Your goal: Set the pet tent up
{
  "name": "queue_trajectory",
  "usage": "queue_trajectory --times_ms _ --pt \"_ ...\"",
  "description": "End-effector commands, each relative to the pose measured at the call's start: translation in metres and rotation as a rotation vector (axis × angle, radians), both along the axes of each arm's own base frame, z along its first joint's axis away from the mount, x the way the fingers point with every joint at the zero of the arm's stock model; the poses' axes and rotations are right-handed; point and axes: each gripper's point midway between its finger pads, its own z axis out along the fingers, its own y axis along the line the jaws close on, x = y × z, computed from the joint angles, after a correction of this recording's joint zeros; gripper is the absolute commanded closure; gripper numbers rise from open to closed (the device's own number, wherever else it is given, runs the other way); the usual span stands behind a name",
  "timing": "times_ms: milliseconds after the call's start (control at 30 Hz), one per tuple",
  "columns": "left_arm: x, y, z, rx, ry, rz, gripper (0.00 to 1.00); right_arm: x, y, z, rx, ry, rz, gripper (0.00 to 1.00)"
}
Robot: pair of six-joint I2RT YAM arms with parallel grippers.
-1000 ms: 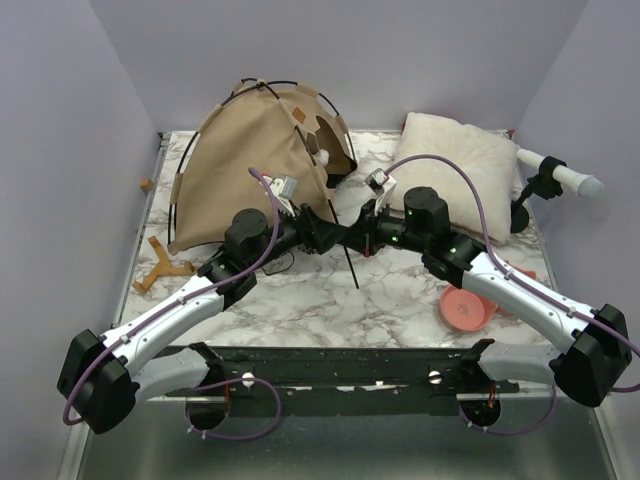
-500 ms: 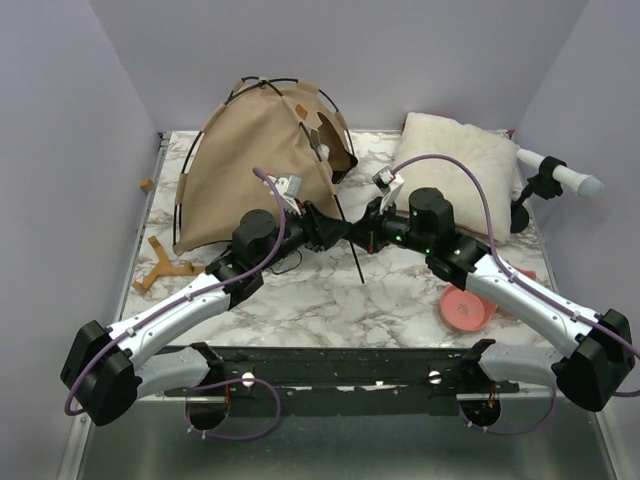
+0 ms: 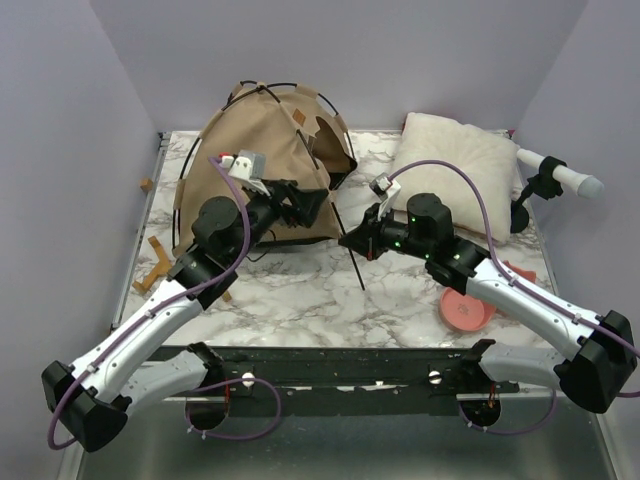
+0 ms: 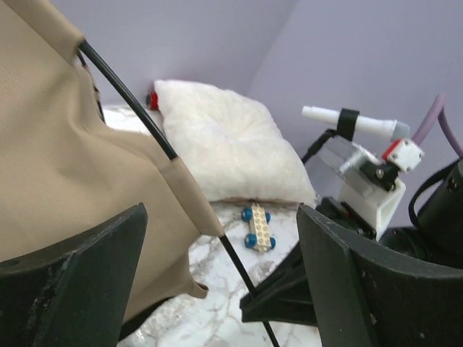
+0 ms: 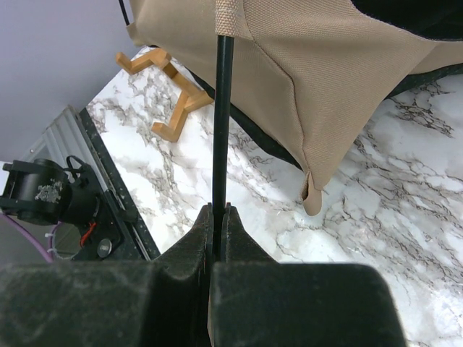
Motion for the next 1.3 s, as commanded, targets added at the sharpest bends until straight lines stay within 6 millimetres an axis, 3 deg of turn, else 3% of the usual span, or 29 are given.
queue_trajectory --times_ms 0,200,333,1000,1267 --pt "0.014 0.018 0.019 0.036 -0.03 0.027 0.08 -0.001 0.003 0.016 0.038 -0.05 0.021 1.0" --pt "0.029 0.015 0.041 0.015 -0.056 -0.021 0.08 -0.002 0.004 0.018 0.046 -0.048 0.025 0.99" --pt "0.038 0.004 0.043 0.033 -0.044 -0.058 0.1 -0.002 0.004 0.018 0.047 -0.044 0.022 1.0" --pt "0.076 -0.035 0.018 0.086 -0.001 -0.154 0.14 -0.002 0.003 0.015 0.037 -0.046 0.013 1.0" --pt "0.054 -0.064 -0.009 0.076 0.034 -0.326 0.16 0.019 -0.004 0.023 0.027 -0.116 -0.082 1.0"
